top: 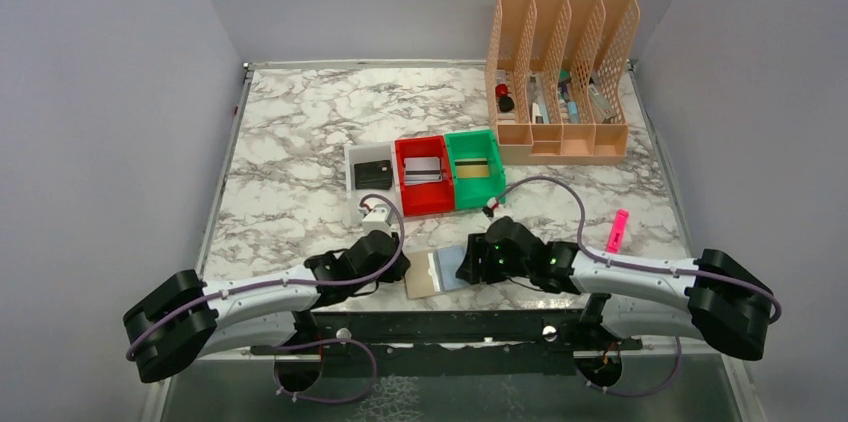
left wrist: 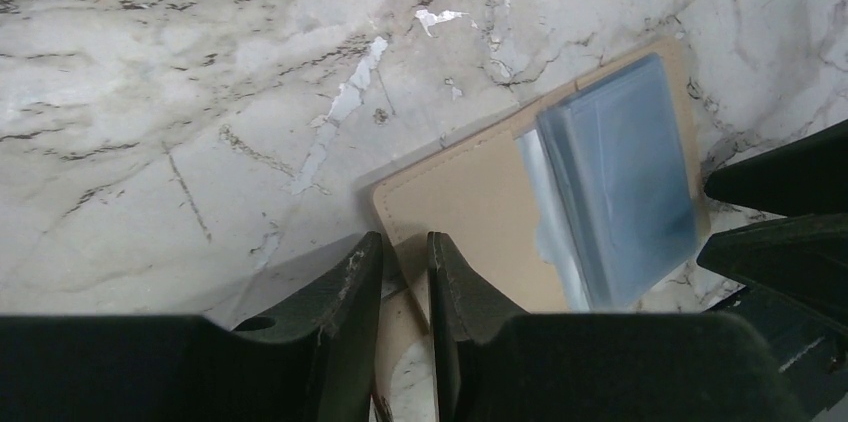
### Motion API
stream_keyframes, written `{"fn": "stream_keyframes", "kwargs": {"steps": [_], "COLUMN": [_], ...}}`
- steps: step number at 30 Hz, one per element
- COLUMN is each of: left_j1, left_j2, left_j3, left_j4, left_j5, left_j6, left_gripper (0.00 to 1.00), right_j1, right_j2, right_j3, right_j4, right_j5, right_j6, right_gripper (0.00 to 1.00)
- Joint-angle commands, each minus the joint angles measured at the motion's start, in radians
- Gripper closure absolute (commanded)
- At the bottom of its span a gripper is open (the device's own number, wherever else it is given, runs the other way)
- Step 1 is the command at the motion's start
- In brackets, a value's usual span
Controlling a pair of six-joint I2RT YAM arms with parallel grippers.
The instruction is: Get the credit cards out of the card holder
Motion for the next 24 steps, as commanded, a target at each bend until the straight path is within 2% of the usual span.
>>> {"fn": "stream_keyframes", "kwargs": {"steps": [1,5,11,17,24], "left_j1": [0.008,0.007,0.009,0.009,0.009], "left_j2": [0.040,0.049,0.047,0.062,0.093], "left_j3": [0.041,0.047,0.042,0.040,0.047], "left_j4": [0.060,0.063,0.061,0.072,0.095], "left_j5": [0.082,0.086,0.088,0.097,0.110], "left_j6": [0.045,0.036,0.031,0.028,0.028], "left_gripper": [0.72,0.69,0.68,0.68,0.68], "right_j1": [-0.001,0.000,-0.001,0.000,0.000], "right_j2": [-0.016,0.042,0.141,0.111,0.071], "right_j3": [0.056,0.079,0.106,0.115,0.164], "right_j4": [-0.081,-0.059,-0.010,-0.021,-0.077], "right_j5": [0.060,0.019,-0.049,-0.053,-0.086], "right_j6": [-0.039,-0.059,-0.071,-0.090,-0.133], "right_gripper": [0.44,0.48,0.60,0.68,0.64]}}
